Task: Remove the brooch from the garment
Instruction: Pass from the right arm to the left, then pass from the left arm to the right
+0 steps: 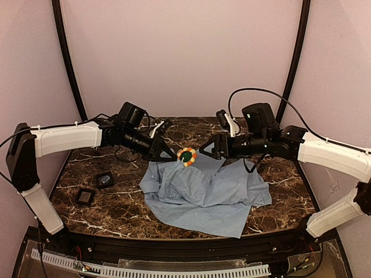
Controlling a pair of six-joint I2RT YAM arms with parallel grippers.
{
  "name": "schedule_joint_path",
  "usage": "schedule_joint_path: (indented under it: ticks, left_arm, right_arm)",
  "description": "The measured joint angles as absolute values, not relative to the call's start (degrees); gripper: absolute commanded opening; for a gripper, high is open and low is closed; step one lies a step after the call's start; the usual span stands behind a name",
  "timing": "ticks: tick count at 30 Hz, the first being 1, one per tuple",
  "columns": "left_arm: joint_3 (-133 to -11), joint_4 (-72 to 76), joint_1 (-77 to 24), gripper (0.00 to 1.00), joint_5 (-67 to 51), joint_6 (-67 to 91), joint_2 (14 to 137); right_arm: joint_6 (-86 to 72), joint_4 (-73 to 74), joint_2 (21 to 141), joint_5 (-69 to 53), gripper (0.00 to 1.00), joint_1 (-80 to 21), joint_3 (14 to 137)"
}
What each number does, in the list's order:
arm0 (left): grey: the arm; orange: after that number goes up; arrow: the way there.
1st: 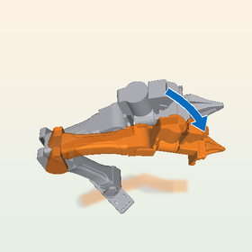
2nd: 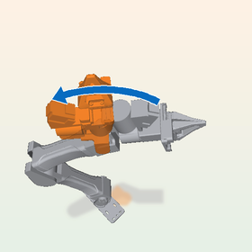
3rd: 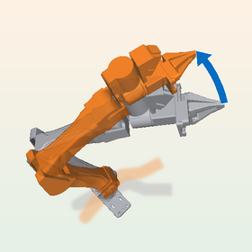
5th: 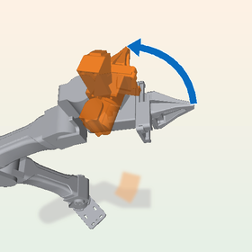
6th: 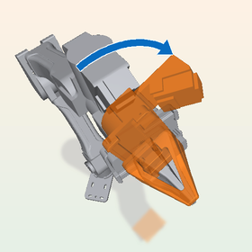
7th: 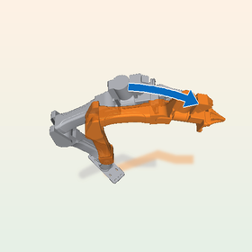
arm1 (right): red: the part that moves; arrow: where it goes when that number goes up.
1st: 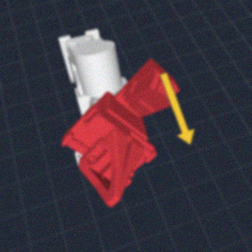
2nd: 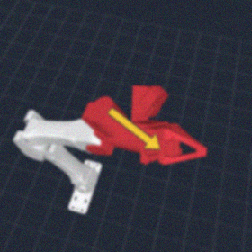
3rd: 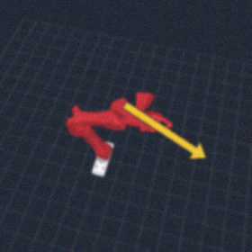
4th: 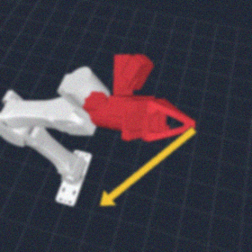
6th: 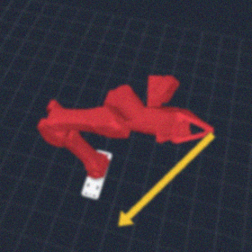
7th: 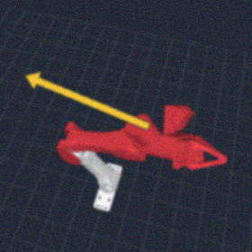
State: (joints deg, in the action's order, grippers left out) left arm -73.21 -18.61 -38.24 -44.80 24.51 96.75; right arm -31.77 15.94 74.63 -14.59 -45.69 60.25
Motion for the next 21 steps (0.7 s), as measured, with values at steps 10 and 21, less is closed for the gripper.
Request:
schedule_joint_path:
  ticks: [10,21]
  left_arm:
    - [-74.48,-24.21,-42.83,0.01,-44.73,19.09,96.99]
    - [-77.78,-29.91,-46.02,0.01,-42.09,14.37,98.45]
  right_arm:
    - [-29.1,28.16,87.07,-17.21,0.7,-44.8,74.59]
    - [-22.11,36.01,95.04,-33.54,0.52,-42.3,77.52]
